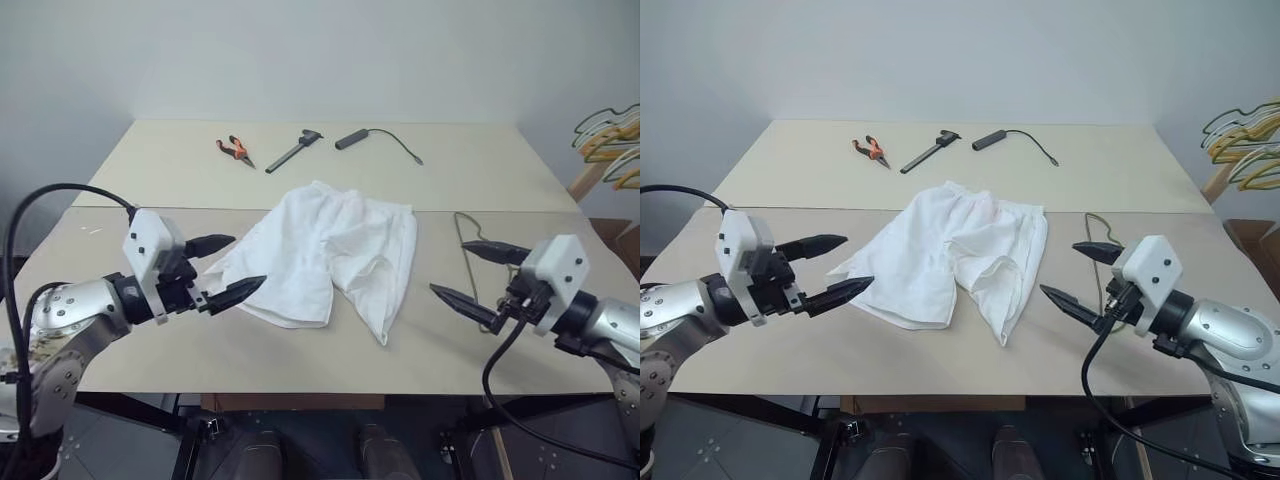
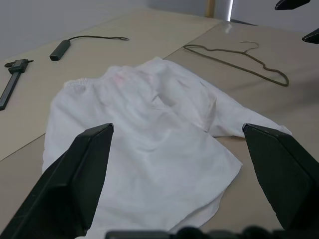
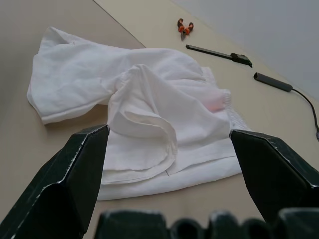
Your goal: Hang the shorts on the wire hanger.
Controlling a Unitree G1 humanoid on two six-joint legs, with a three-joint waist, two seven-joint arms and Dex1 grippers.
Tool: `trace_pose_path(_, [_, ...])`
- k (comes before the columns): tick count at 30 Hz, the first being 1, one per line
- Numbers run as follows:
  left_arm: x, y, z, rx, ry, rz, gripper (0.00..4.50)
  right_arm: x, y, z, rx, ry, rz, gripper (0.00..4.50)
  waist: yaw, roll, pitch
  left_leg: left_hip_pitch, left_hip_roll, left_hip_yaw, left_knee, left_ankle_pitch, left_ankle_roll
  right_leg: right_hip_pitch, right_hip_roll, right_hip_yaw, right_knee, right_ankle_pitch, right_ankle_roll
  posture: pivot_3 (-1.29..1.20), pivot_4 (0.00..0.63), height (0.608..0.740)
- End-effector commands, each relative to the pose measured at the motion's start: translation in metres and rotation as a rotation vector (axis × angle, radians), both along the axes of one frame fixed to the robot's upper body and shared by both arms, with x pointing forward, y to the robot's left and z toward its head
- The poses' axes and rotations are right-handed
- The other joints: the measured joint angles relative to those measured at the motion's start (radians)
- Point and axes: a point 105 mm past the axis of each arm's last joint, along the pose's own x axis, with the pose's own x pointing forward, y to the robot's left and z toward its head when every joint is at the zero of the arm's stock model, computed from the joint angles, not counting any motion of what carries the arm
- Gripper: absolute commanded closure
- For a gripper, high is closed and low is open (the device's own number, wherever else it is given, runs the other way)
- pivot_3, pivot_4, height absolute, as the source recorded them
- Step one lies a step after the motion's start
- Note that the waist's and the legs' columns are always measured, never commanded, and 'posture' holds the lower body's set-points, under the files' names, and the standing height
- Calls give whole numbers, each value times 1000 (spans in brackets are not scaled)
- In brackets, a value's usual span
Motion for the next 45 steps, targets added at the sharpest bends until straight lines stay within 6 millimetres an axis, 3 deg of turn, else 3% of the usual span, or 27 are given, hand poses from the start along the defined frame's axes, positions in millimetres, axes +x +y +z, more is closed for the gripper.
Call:
trace_pose_path(1, [-7,-4,12,-21,-39,-38,0,-2,3,11,-11,-56,21,28,0,0,0,0,0,0,0,0,0,0,0,0,0,0,0,-12,63,740])
trace_pose_path(13, [-8,-4,14,-28,-25,-47,0,0,6,9,-6,-55,27,28,1,0,-1,0,0,0,0,0,0,0,0,0,1,0,0,-4,62,740])
trace_pose_path(16, [-5,-4,14,-26,-33,-43,0,2,8,3,-84,-83,58,28,0,-1,-3,0,0,0,0,0,0,0,0,0,1,0,0,-7,57,740])
trace_pose_path(21, [-6,-3,13,-36,-25,-27,0,5,12,-18,-319,-127,121,28,0,-1,-6,1,0,0,0,0,0,0,0,0,1,0,0,-21,70,740])
trace_pose_path(25, [-5,-3,13,-29,-19,-36,0,4,9,-59,-592,-128,215,28,-1,-2,-6,1,0,1,0,0,0,0,0,0,0,0,0,-27,80,740])
trace_pose_path(30, [-2,-9,15,-31,-21,-64,0,10,24,-94,-737,-161,296,28,-1,-2,-6,2,0,1,1,0,0,1,0,0,1,0,-1,-31,88,740])
trace_pose_path(35, [-2,-10,16,-20,-20,-77,0,24,41,-116,-807,-240,333,1288,-14,-2,-6,3,0,0,1,0,0,1,1,1,2,0,-1,-30,90,740])
trace_pose_path(44, [0,-9,16,-14,-29,-68,0,43,78,-117,-739,-327,355,4348,-24,-3,-6,14,1,-1,0,0,0,13,1,0,1,0,-1,-12,87,740])
trace_pose_path(45, [-1,-9,16,-15,-29,-66,0,45,82,-116,-731,-337,360,4430,-24,-3,-6,15,1,-1,0,0,0,13,1,0,1,0,-1,-10,88,740])
